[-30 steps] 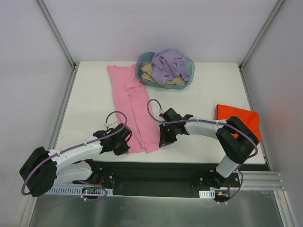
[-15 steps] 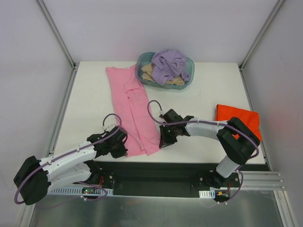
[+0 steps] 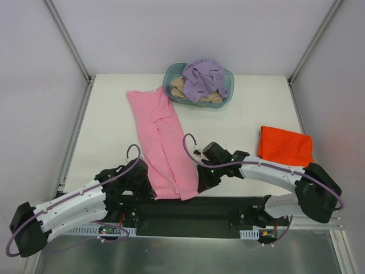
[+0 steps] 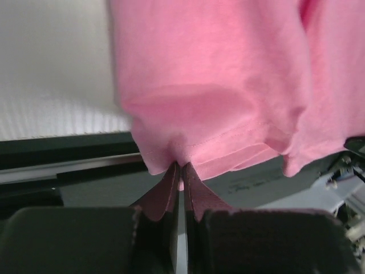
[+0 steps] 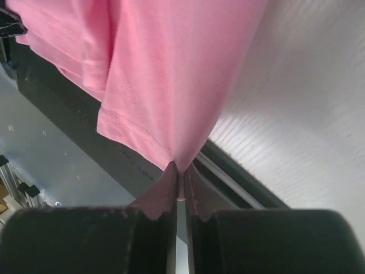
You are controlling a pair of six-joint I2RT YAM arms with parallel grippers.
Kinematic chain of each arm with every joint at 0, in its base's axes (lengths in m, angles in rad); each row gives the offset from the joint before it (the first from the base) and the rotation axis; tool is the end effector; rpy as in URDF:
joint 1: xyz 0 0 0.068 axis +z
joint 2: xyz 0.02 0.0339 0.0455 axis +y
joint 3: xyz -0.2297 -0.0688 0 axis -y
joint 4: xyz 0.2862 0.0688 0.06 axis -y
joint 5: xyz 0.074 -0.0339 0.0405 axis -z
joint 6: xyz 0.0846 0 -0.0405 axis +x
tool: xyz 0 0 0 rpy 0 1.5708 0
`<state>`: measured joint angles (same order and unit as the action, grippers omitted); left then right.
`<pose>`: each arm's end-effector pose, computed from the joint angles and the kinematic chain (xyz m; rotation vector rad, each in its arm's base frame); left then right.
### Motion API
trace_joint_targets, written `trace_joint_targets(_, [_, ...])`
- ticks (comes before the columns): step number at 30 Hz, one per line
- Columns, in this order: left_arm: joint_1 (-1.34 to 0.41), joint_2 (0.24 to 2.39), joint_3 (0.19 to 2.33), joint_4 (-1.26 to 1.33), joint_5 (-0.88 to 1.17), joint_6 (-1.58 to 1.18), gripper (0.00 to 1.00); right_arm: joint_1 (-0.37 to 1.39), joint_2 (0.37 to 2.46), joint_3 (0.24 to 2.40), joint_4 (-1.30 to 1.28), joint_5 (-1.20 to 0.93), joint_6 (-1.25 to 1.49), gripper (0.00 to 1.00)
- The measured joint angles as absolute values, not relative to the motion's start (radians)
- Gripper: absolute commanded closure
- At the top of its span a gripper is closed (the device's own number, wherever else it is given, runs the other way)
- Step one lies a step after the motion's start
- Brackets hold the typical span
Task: Fold and stack the t-shirts
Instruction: Grab the bottom of the folded rectangular tshirt with both arms
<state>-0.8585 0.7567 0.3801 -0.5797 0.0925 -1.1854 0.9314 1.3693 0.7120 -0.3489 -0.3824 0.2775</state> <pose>0.1460 -0.1810 0.0924 -0.4124 2.7518 -0.8203 0.1649 0.2747 0.0824 -1.0306 2.5578 0.8923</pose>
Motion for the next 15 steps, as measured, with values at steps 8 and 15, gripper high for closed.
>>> trace_joint_targets(8, [-0.878, 0.626, 0.402, -0.589, 0.151, -1.147, 1.0, 0.938, 1.266, 0.744, -0.445, -0.393, 0.249, 0.99])
trace_joint_targets(15, [-0.878, 0.664, 0.508, -0.589, 0.025, -1.145, 1.0, 0.914, 1.37, 0.945, -0.492, -0.326, 0.211, 0.99])
